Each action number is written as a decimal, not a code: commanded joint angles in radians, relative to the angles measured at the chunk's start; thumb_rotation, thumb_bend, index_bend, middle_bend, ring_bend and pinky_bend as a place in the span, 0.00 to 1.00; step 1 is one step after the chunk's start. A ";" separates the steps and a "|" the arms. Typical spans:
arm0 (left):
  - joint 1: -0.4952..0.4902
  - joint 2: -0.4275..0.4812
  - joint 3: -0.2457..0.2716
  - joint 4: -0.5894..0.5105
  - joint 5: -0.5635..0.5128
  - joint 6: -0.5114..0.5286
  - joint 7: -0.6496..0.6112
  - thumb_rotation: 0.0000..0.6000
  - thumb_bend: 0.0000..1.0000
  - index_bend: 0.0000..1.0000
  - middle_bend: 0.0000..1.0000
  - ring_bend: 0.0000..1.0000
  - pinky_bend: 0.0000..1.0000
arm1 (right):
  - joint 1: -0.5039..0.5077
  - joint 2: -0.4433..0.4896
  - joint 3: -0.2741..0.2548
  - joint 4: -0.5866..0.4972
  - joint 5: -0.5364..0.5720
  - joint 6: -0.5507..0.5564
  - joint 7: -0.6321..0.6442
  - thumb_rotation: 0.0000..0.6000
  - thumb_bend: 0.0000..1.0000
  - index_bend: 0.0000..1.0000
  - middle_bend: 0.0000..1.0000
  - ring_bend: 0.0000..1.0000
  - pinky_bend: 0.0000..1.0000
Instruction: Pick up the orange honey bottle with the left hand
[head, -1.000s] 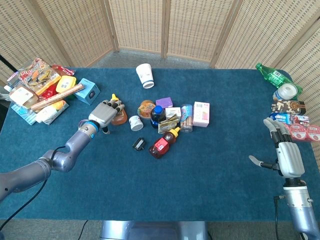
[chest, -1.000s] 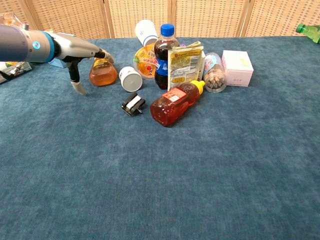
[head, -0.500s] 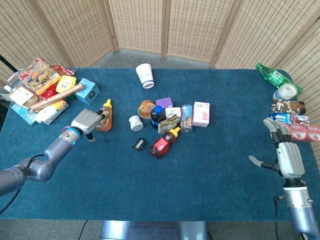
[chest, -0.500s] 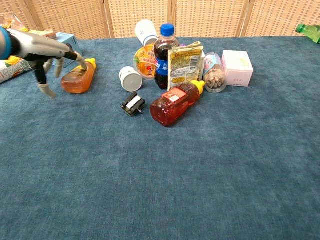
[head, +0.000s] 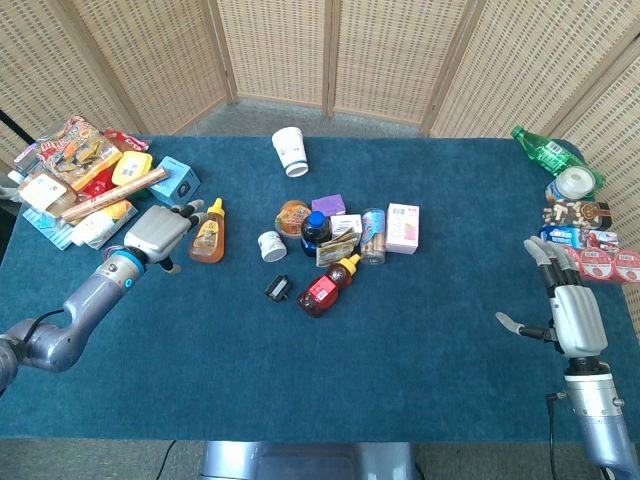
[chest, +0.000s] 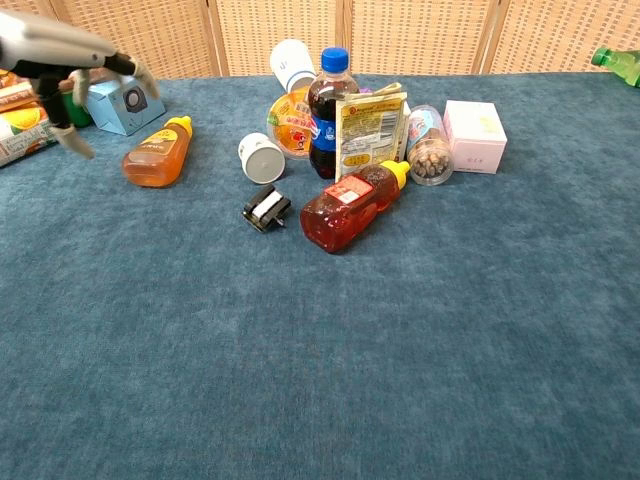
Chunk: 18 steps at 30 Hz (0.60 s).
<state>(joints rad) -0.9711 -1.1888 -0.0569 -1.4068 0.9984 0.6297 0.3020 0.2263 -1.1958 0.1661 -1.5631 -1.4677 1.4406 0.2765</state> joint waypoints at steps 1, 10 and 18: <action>-0.036 -0.049 -0.016 0.065 -0.026 -0.030 0.017 1.00 0.17 0.10 0.00 0.00 0.18 | 0.000 0.001 0.001 0.000 0.001 -0.001 0.001 1.00 0.00 0.00 0.00 0.00 0.00; -0.144 -0.202 0.007 0.231 -0.155 -0.119 0.119 1.00 0.17 0.07 0.00 0.00 0.11 | -0.001 0.003 0.005 0.004 0.010 -0.003 0.012 1.00 0.00 0.00 0.00 0.00 0.00; -0.173 -0.258 0.045 0.268 -0.204 -0.131 0.154 1.00 0.17 0.07 0.00 0.00 0.14 | -0.001 0.003 0.007 0.006 0.012 -0.004 0.016 1.00 0.00 0.00 0.00 0.00 0.00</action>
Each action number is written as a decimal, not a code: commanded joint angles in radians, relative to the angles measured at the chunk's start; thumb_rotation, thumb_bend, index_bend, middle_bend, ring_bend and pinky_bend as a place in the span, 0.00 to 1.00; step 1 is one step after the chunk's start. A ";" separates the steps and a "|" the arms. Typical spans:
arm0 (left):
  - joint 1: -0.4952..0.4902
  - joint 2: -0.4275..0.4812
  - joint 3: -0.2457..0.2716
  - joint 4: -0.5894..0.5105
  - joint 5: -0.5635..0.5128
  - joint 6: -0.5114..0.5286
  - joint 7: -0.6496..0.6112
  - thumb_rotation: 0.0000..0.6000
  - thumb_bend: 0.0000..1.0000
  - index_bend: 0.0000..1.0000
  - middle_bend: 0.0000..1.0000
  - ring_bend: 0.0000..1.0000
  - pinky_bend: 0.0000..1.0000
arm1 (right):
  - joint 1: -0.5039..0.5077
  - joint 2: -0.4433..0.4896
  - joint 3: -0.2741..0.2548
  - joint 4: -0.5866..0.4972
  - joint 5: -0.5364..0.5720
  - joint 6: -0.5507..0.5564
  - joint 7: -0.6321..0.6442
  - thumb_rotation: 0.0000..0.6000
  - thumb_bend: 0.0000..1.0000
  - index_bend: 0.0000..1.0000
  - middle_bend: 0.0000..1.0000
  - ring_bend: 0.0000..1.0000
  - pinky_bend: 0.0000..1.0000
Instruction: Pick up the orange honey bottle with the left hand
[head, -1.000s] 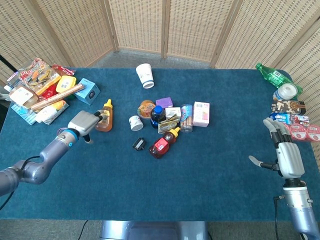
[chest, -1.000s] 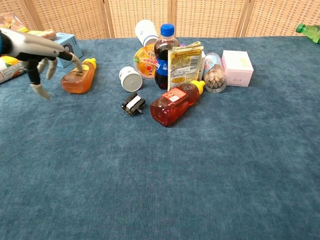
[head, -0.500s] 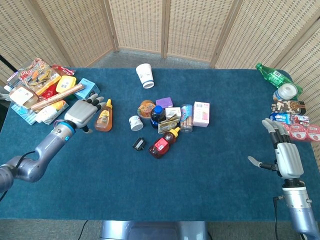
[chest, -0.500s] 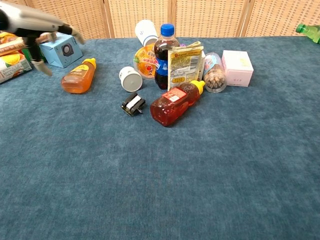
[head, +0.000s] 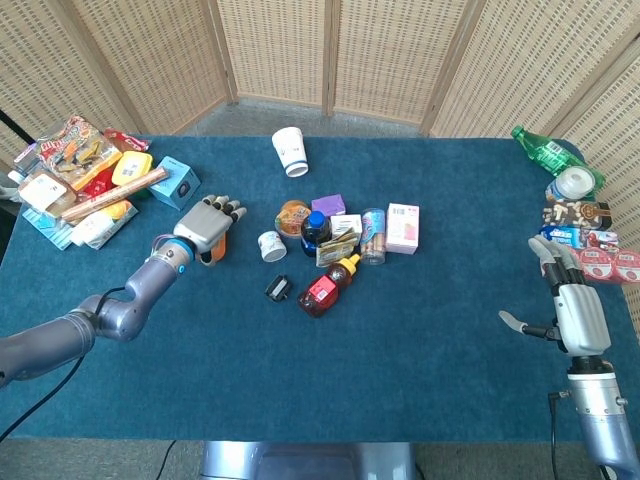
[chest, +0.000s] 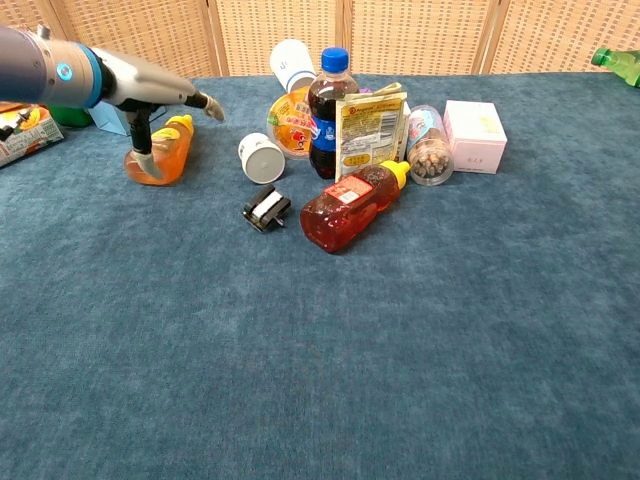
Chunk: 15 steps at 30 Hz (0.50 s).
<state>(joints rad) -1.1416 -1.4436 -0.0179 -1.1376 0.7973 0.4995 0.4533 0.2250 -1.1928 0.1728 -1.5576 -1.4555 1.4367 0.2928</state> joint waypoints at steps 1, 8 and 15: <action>-0.002 -0.002 0.010 -0.004 -0.003 -0.001 0.003 1.00 0.17 0.07 0.00 0.00 0.15 | 0.000 0.000 0.000 0.000 -0.001 0.001 0.000 1.00 0.00 0.00 0.00 0.00 0.00; 0.009 0.061 0.041 -0.078 -0.012 0.011 -0.003 1.00 0.17 0.09 0.00 0.13 0.41 | -0.001 0.000 -0.001 -0.003 -0.004 0.003 -0.002 1.00 0.00 0.00 0.00 0.00 0.00; 0.034 0.156 0.076 -0.190 -0.001 0.017 -0.025 1.00 0.17 0.13 0.09 0.27 0.53 | -0.001 0.000 -0.001 -0.005 -0.005 0.003 0.000 1.00 0.00 0.00 0.00 0.00 0.00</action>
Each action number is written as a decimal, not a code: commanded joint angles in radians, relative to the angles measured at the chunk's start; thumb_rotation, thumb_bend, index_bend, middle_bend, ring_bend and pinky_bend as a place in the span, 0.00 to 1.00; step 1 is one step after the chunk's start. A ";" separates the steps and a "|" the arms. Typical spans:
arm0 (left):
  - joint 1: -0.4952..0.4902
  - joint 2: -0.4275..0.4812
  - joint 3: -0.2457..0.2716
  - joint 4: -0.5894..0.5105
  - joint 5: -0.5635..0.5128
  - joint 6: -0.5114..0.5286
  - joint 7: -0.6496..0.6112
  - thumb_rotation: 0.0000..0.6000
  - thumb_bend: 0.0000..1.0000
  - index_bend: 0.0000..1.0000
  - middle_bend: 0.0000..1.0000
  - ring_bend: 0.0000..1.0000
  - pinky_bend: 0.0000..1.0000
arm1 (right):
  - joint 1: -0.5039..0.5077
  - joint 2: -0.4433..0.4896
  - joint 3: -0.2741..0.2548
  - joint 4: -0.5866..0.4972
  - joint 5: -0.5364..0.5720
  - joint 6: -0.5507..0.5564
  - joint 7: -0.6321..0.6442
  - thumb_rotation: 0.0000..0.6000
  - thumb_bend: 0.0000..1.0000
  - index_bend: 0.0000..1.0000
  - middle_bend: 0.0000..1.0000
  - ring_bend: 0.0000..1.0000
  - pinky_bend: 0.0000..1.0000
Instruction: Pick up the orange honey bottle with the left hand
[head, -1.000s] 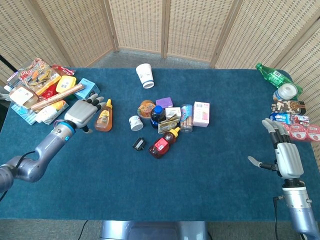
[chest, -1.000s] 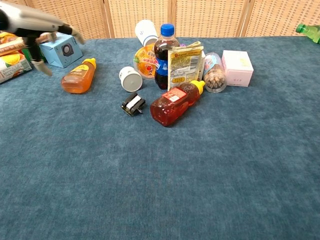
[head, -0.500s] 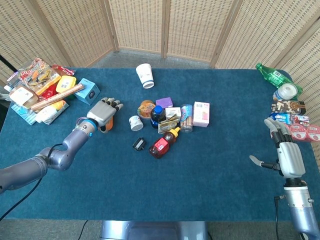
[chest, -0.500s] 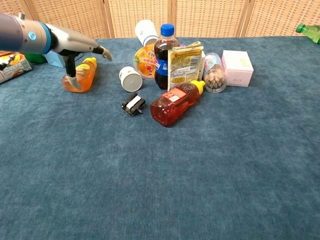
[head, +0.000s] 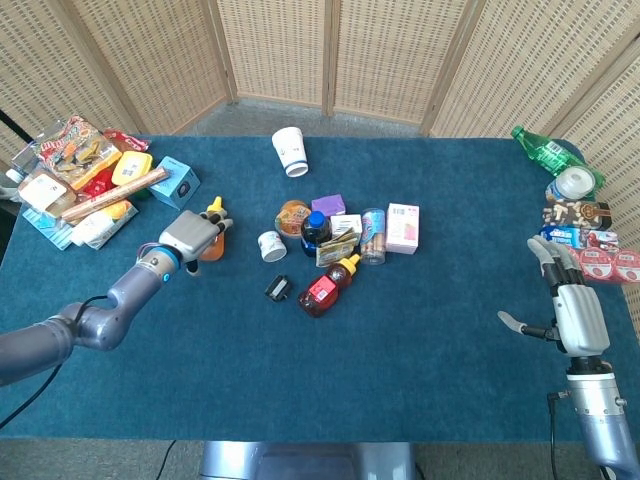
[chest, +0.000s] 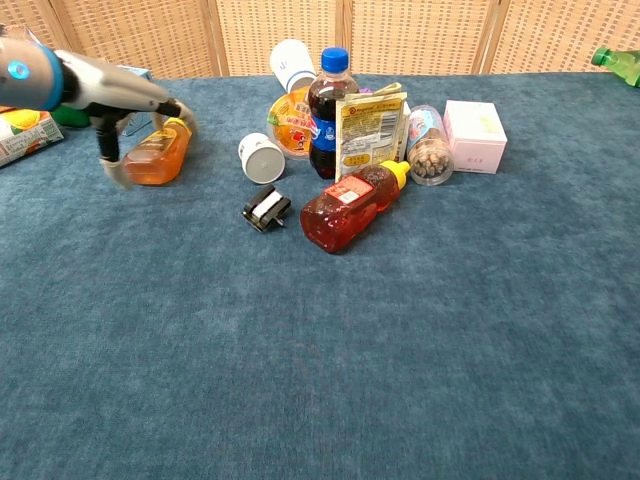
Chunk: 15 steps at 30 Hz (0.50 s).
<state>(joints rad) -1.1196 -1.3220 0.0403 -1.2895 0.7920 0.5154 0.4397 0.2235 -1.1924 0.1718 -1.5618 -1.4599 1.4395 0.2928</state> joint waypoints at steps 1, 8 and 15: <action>0.015 0.049 0.025 -0.056 0.005 -0.001 -0.014 1.00 0.17 0.13 0.10 0.28 0.53 | 0.000 0.000 0.000 -0.001 -0.001 0.000 0.000 1.00 0.00 0.00 0.00 0.00 0.00; 0.012 0.121 0.072 -0.150 0.000 -0.015 -0.010 1.00 0.17 0.13 0.20 0.35 0.56 | -0.001 0.000 -0.001 -0.003 -0.004 0.003 -0.004 1.00 0.00 0.00 0.00 0.00 0.00; 0.006 0.209 0.122 -0.294 0.030 -0.033 -0.008 1.00 0.17 0.15 0.27 0.46 0.57 | -0.003 0.001 0.000 -0.003 -0.005 0.007 0.001 1.00 0.00 0.00 0.00 0.00 0.00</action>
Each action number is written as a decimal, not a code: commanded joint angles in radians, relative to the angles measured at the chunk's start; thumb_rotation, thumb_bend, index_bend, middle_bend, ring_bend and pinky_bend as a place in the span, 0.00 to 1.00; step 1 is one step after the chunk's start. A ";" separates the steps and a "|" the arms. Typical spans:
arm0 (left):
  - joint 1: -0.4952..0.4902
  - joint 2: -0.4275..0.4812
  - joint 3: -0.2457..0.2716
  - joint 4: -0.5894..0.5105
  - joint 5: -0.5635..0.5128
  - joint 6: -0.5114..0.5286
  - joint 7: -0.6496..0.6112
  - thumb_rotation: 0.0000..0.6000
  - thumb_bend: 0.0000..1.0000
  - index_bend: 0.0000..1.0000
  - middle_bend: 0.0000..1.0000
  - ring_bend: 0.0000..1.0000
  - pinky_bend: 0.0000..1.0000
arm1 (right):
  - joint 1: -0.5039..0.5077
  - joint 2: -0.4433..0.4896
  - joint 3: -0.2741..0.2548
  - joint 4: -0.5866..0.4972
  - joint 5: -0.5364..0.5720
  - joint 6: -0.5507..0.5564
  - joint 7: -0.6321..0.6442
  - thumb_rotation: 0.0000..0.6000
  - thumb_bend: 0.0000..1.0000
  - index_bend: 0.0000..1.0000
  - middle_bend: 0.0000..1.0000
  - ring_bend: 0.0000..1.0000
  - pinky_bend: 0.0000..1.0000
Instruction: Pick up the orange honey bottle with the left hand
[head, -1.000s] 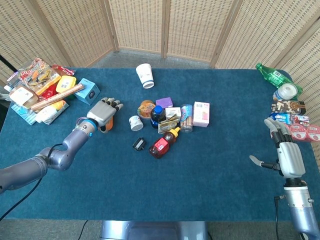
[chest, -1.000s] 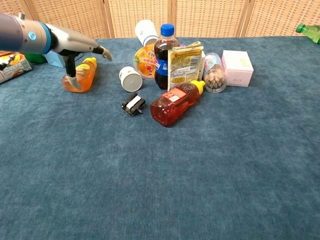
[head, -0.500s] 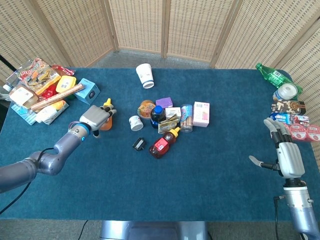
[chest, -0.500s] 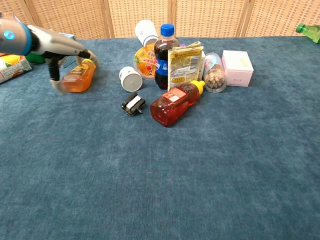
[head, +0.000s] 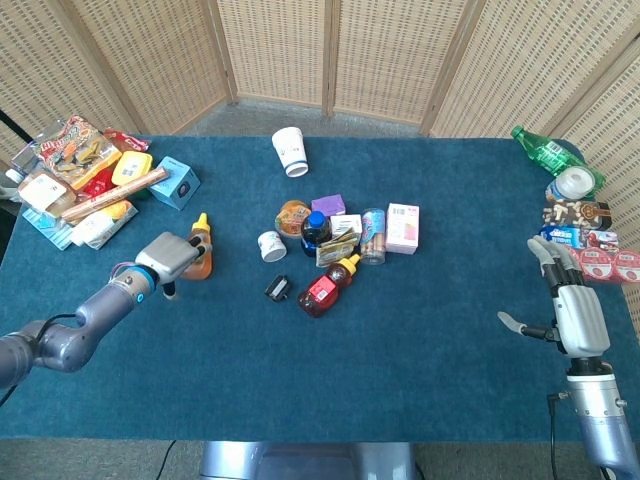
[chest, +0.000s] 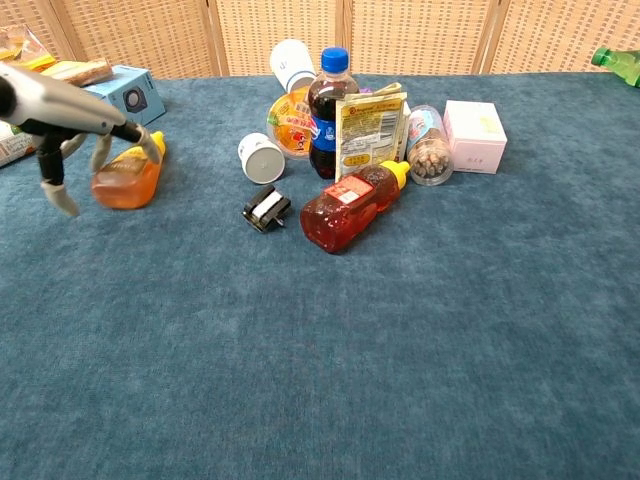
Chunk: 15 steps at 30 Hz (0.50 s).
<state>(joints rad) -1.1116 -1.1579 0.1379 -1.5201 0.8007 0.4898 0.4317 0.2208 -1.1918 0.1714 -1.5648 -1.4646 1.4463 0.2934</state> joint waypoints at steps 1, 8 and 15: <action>0.000 0.060 0.029 -0.085 0.032 -0.006 -0.001 1.00 0.17 0.15 0.29 0.48 0.57 | 0.000 0.000 0.000 0.001 0.000 0.000 0.000 1.00 0.00 0.00 0.00 0.00 0.00; 0.031 0.173 0.033 -0.193 0.130 0.028 -0.042 1.00 0.17 0.18 0.38 0.55 0.59 | 0.000 0.000 -0.001 0.000 -0.002 -0.001 -0.001 1.00 0.00 0.00 0.00 0.00 0.00; 0.160 0.201 -0.019 -0.138 0.466 0.185 -0.202 1.00 0.17 0.18 0.19 0.40 0.55 | 0.002 -0.001 -0.001 -0.001 -0.001 -0.003 -0.006 1.00 0.00 0.00 0.00 0.00 0.00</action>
<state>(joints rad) -1.0213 -0.9715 0.1426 -1.6950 1.0995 0.5892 0.3160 0.2224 -1.1931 0.1701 -1.5653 -1.4654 1.4430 0.2875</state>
